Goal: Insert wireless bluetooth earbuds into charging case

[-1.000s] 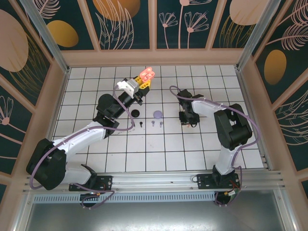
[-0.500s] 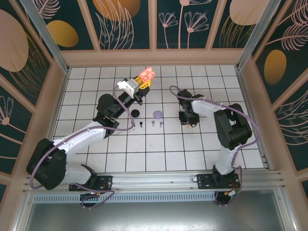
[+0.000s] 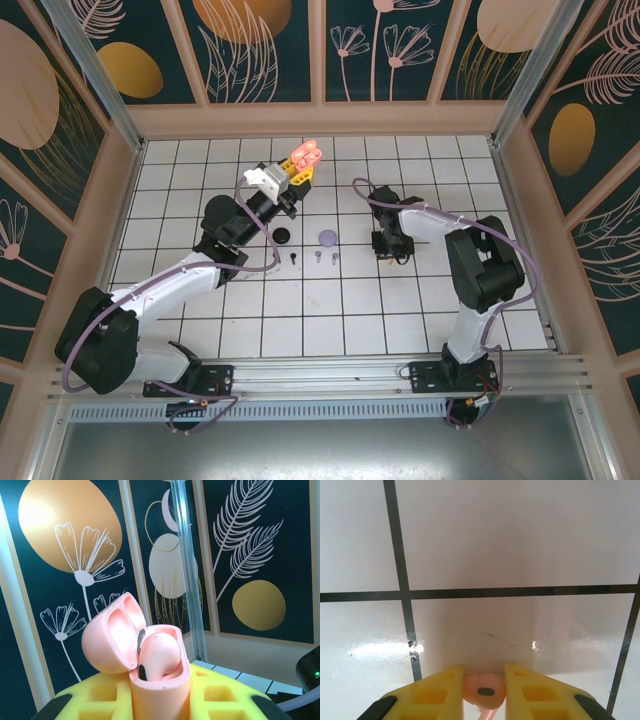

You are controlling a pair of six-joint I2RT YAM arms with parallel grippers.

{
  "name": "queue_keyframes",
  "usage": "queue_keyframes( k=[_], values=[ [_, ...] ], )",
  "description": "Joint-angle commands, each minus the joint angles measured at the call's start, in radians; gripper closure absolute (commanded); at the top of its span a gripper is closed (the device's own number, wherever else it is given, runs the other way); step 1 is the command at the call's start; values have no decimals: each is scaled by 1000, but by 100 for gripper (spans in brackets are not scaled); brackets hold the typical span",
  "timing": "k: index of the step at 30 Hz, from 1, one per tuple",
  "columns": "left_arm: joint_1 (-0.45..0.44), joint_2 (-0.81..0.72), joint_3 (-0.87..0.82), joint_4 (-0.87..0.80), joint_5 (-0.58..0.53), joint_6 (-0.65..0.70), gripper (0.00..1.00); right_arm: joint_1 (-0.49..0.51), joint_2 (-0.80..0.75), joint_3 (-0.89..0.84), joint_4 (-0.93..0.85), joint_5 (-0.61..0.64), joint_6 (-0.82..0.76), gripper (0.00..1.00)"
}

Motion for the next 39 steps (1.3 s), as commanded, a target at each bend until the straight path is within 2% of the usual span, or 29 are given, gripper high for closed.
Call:
queue_keyframes(
  k=[1, 8, 18, 27, 39],
  values=[
    [-5, 0, 2, 40, 11, -9, 100, -8, -34, -20, 41, 3, 14, 79],
    [-6, -1, 3, 37, 12, -5, 100, 7, -142, 25, 32, -10, 20, 79],
    [-5, 1, 5, 25, 16, 1, 100, 87, -334, 214, 82, 2, 13, 79],
    [-6, 4, 4, 17, 22, 2, 100, 160, -489, 344, 265, 19, -4, 79],
    [-5, 12, 41, -93, 75, 11, 100, 206, -586, 323, 559, -124, -31, 78]
  ],
)
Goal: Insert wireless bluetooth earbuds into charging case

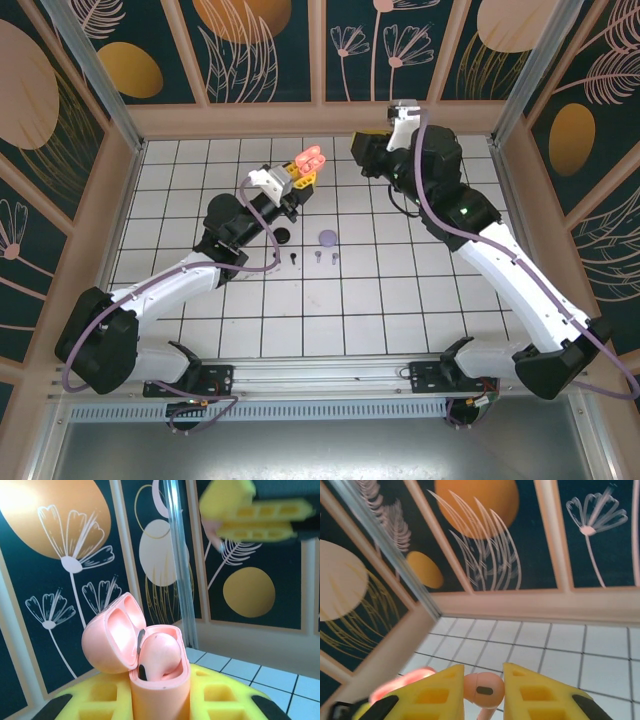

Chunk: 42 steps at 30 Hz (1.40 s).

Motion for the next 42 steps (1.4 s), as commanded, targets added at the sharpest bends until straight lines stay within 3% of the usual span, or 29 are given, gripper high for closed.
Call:
queue_keyframes(
  k=[1, 11, 20, 42],
  values=[
    [-6, 13, 44, -41, 46, 9, 100, 14, -24, -3, 137, -84, -35, 78],
    [-6, 25, 74, -81, 94, -1, 100, 46, -45, -117, 272, -197, -193, 78],
    [-6, 31, 89, -86, 112, 0, 100, 51, -47, -168, 285, -184, -293, 78],
    [-5, 27, 103, -86, 123, -7, 100, 51, -29, -241, 335, -150, -292, 79]
  ],
)
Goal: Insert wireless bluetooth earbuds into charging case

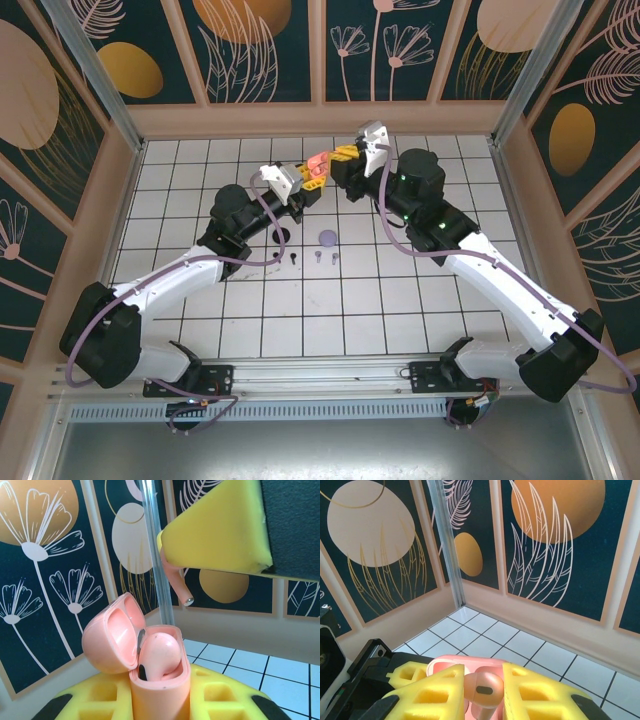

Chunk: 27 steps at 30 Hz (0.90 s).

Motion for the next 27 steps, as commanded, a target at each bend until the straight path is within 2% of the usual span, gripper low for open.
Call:
queue_keyframes(
  k=[1, 27],
  values=[
    [-4, -7, 37, 15, 26, -6, 100, 8, -6, -9, 52, 14, -5, 79],
    [-4, -18, 43, 25, 30, -5, 100, -1, 45, -21, 74, 15, 15, 79]
  ],
)
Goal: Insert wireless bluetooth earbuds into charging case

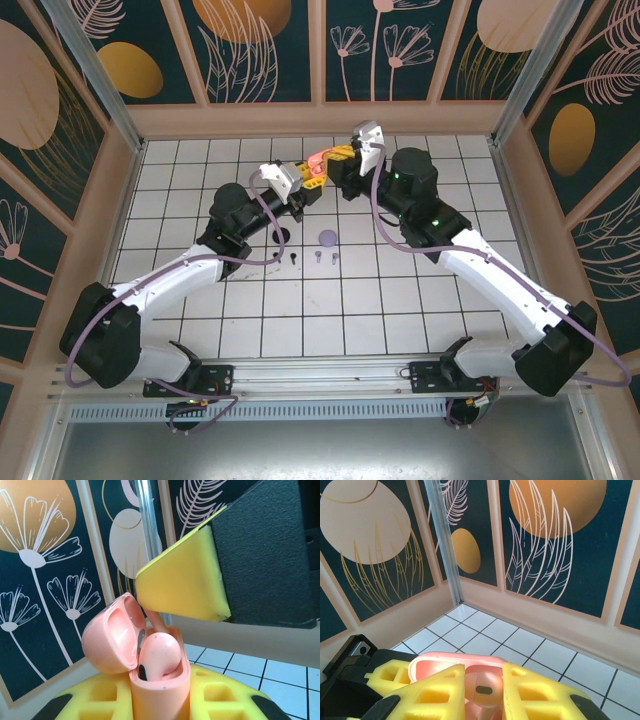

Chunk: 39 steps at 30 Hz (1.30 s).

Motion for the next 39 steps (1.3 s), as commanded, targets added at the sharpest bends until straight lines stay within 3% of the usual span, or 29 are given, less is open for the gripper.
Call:
queue_keyframes(
  k=[1, 39],
  values=[
    [-4, -19, 28, 24, 15, -5, 100, -1, 8, -22, 53, 12, 11, 80],
    [-3, -7, 50, 31, 20, -10, 100, 20, -41, -104, -39, 29, -111, 82]
  ],
)
